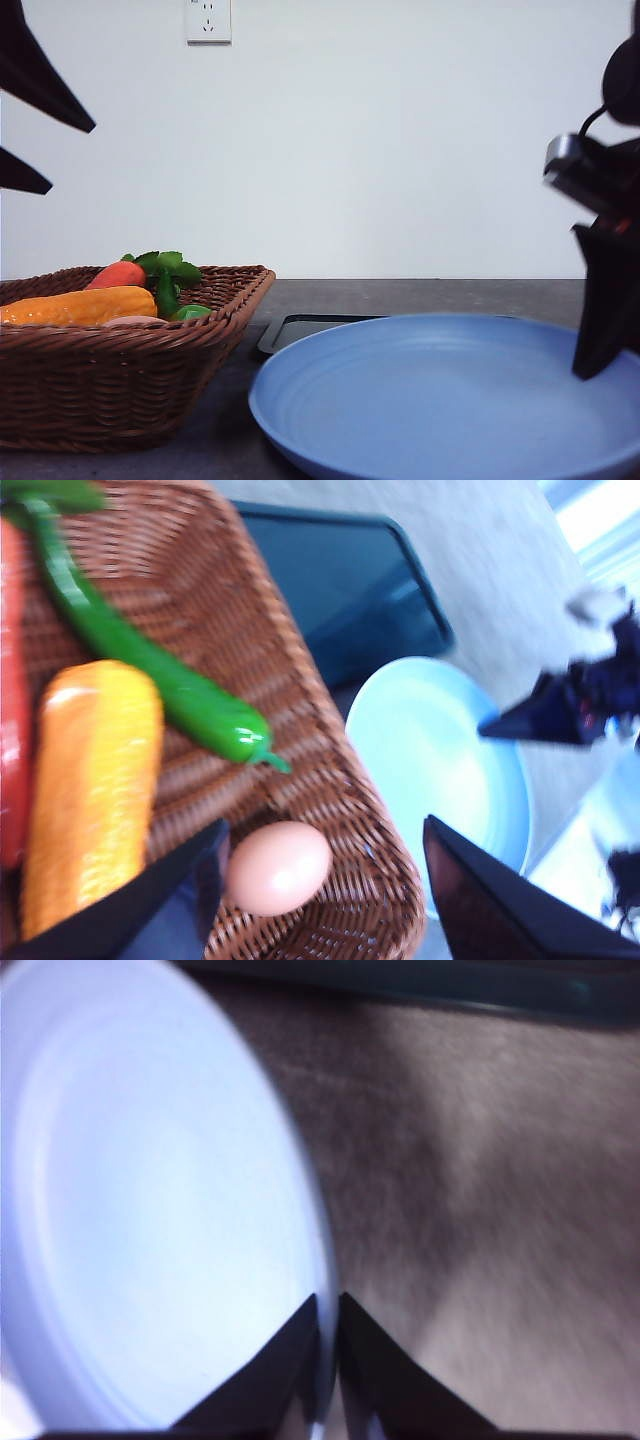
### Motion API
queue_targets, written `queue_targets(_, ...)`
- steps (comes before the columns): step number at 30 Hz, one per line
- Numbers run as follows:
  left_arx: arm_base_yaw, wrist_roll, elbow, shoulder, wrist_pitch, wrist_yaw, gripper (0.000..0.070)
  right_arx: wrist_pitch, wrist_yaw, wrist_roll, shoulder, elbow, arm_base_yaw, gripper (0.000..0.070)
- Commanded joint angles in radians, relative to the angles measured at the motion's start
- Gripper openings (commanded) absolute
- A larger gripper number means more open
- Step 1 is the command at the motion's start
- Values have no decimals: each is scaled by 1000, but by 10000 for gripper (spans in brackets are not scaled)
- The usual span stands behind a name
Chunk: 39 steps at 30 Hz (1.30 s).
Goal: Transfer egg from basket to plate and serve
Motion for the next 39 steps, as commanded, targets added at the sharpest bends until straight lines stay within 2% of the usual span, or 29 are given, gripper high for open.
queue_targets(1, -37, 135, 46, 11, -15, -37, 409, -12, -1, -5, -28, 3, -6, 0)
queue_targets(6, -173, 293, 133, 47, -88, -208, 409, -54, -1, -5, -151, 3, -37, 0)
queue_targets(12, -331, 410, 228, 166, -193, -377, 408, -57, 2, -4, -281, 3, -74, 0)
queue_targets(16, -410, 477, 278, 266, -249, -392, 408, -60, 7, -4, -343, 3, -95, 0)
queue_targets(22, -480, 504, 323, 425, -258, -457, 407, -61, 8, -4, -398, 3, -119, 0)
queue_targets(29, -500, 579, 341, 566, -265, -464, 405, -62, 7, -5, -415, 3, -123, 0)
queue_targets(39, -500, 602, 341, 651, -229, -465, 387, -61, 7, -6, -415, 3, -123, 0)
